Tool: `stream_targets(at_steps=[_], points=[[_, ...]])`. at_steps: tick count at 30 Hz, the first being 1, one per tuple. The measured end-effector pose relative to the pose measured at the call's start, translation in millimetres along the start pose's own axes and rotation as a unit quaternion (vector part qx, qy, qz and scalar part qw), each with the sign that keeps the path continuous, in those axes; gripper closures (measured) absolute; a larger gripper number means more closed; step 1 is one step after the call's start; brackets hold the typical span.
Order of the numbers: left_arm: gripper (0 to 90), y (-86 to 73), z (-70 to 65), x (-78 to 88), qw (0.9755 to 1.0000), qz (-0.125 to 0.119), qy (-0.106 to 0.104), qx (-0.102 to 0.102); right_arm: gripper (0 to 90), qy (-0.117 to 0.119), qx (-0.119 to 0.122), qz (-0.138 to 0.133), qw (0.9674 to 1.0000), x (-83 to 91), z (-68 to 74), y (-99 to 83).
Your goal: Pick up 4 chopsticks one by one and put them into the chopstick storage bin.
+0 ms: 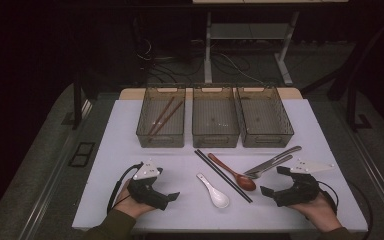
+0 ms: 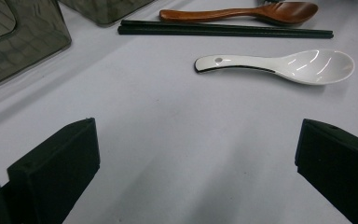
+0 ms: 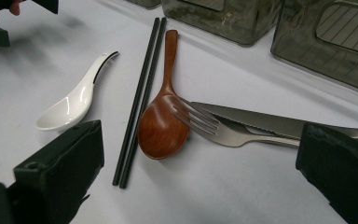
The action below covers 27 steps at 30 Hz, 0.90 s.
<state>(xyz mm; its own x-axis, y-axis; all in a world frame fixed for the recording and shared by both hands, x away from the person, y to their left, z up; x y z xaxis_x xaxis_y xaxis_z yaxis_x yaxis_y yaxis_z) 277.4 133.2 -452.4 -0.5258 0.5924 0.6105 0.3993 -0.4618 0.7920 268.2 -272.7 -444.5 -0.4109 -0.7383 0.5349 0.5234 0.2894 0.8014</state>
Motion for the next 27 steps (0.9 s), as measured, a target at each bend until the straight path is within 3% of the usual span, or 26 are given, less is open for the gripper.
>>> stream_targets(at_steps=[11,14,23,27], points=[[0.0,-0.3,-1.0,-2.1,0.9999,-0.008,-0.009,0.008,7.0,0.002,-0.003,0.006,1.0000,-10.9,6.9,16.8],[0.0,-0.4,-1.2,-2.7,0.9999,-0.007,-0.010,0.008,13.5,0.006,0.003,0.008,0.9999,-15.4,10.3,21.1],[0.0,-0.2,-1.2,-3.2,0.9999,-0.008,-0.011,0.010,16.6,0.023,0.005,0.012,0.9997,-35.6,17.9,36.1],[0.0,-0.2,-2.2,-3.5,0.9999,-0.008,-0.012,0.010,24.3,0.038,0.011,0.015,0.9991,-43.3,21.9,41.9]])
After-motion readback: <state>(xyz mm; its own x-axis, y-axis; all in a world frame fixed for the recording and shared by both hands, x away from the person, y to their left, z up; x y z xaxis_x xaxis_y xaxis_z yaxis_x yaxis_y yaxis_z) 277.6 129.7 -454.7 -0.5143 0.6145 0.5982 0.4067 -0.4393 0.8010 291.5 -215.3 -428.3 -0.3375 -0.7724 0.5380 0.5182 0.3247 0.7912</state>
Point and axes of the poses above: each handheld gripper's, and its own axes: x roughly backward along the jaws, y roughly out of its top, z roughly to its left, the point moved 3 cm from there along -x, roughly forward along the jaws, and after that the axes turned 8 degrees about y, right-handed, at the moved point
